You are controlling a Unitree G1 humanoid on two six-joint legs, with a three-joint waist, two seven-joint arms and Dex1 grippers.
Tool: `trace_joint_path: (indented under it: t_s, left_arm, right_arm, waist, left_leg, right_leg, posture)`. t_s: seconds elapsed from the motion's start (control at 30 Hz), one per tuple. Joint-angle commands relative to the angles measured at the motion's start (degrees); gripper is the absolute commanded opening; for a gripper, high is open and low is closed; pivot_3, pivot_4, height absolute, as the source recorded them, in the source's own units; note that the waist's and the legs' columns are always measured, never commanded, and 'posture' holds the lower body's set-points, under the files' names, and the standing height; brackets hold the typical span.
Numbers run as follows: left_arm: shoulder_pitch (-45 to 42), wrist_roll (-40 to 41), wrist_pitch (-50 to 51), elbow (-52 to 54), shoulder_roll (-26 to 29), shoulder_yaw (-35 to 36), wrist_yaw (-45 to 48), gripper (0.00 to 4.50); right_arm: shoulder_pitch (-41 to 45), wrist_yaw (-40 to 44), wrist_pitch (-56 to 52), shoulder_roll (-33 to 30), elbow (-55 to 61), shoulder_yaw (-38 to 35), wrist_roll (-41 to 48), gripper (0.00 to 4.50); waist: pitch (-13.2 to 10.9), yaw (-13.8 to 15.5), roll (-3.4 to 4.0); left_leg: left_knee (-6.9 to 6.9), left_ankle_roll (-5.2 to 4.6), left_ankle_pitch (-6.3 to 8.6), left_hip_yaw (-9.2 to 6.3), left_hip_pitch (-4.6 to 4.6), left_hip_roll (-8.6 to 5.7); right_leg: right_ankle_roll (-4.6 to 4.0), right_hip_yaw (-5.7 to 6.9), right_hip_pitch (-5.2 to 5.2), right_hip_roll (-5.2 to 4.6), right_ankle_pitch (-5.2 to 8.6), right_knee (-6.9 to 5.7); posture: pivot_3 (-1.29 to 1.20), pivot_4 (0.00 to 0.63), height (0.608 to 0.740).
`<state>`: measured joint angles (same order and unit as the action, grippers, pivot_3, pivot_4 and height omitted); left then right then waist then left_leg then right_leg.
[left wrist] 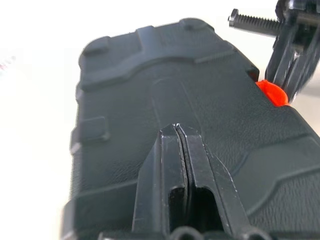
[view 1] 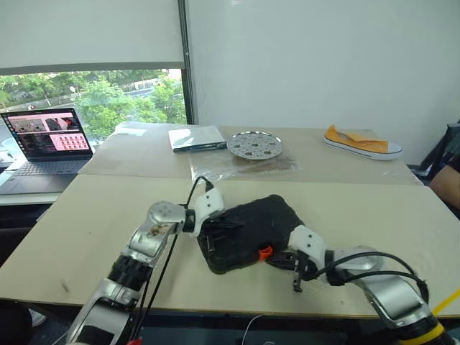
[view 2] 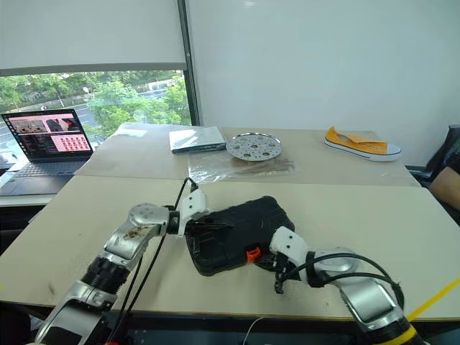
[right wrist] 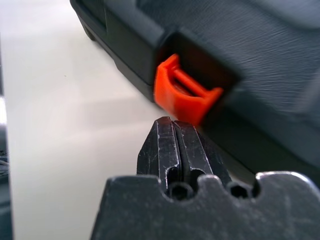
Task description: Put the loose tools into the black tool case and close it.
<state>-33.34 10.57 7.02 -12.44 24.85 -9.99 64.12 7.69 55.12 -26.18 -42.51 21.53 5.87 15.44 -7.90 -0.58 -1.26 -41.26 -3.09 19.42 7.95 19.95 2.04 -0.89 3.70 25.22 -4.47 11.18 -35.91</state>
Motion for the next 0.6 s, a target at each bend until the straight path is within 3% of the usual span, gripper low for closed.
trace_joint_path:
  t_s: [0.03,0.23,0.27,0.4,0.43,0.6]
  left_arm:
    - [7.71,5.58,-2.34,2.48,6.45,9.28,2.25,0.69]
    - [25.12,8.58,-6.8,8.23,17.22,21.61,3.25,2.75]
    - [28.36,8.29,-7.87,7.62,18.51,23.85,2.97,3.29]
    - [37.37,7.56,-10.94,4.26,21.01,29.56,1.62,4.5]
    - [39.07,7.26,-11.94,3.51,21.18,30.61,1.11,4.5]
    - [41.7,7.38,-14.96,3.82,20.35,32.3,-1.45,4.5]
  right_arm:
    - [-7.63,3.11,5.1,-0.82,2.58,-11.9,7.05,0.58]
    - [-16.74,4.99,20.36,0.16,-4.06,-23.78,6.64,2.42]
    - [-17.25,6.28,23.73,0.23,-6.08,-25.36,6.87,2.93]
    - [-18.13,8.6,29.85,0.2,-11.53,-29.28,8.53,4.16]
    - [-18.55,9.09,28.5,-0.19,-11.72,-30.1,9.98,4.47]
    - [-18.04,10.25,31.9,-0.3,-14.39,-30.78,9.91,4.47]
  waist:
    - [-0.01,-0.13,0.0]
    - [-0.06,-0.11,0.03]
    - [-0.07,-0.03,0.03]
    - [-0.17,0.95,-0.01]
    - [-0.19,1.21,0.02]
    - [-0.22,1.59,0.07]
  left_leg:
    - [0.13,0.2,-0.12,0.01,-0.03,0.0]
    - [0.55,0.46,-0.24,0.09,-0.03,-0.01]
    - [0.55,0.4,-0.19,0.11,0.0,-0.02]
    - [0.52,0.23,-0.07,0.12,0.01,-0.09]
    - [0.52,0.19,-0.04,0.13,0.01,-0.09]
    - [0.52,0.09,0.04,0.08,0.04,-0.12]
  right_leg:
    - [-0.01,0.01,0.02,0.0,0.01,0.03]
    - [0.01,0.06,0.23,0.03,0.33,0.05]
    - [0.07,0.08,0.24,0.0,0.38,0.08]
    - [0.19,0.14,0.16,-0.19,0.48,0.18]
    - [0.19,0.16,0.16,-0.27,0.49,0.2]
    - [0.16,0.26,0.15,-0.87,0.49,0.2]
  posture:
    - [0.0,0.15,0.74]
    - [0.0,0.15,0.74]
    - [0.0,0.15,0.74]
    - [0.0,0.15,0.74]
    - [0.0,0.15,0.74]
    - [0.0,0.15,0.74]
